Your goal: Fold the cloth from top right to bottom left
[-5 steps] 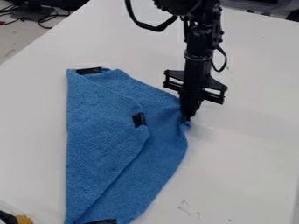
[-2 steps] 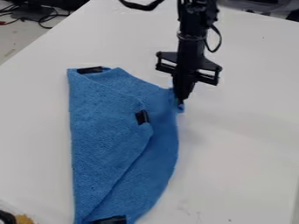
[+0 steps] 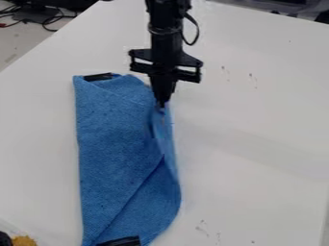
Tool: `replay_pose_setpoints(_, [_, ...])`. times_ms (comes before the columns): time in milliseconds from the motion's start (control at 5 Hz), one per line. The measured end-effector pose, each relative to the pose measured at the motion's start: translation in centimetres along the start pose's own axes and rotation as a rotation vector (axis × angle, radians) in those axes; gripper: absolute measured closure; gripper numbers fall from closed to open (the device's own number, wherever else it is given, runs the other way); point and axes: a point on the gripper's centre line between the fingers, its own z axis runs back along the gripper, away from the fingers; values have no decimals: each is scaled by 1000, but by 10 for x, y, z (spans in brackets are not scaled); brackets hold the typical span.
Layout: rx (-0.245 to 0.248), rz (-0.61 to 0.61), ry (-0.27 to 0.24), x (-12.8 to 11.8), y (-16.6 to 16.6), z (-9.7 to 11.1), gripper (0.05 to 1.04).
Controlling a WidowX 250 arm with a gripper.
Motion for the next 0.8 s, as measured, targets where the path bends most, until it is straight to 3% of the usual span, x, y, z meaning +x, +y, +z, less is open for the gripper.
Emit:
replay_pose_setpoints(200, [-11,97,-12,-22,29,0,1029])
replay_pose_setpoints(800, [-179,176,-16,-47,42,-49,1029])
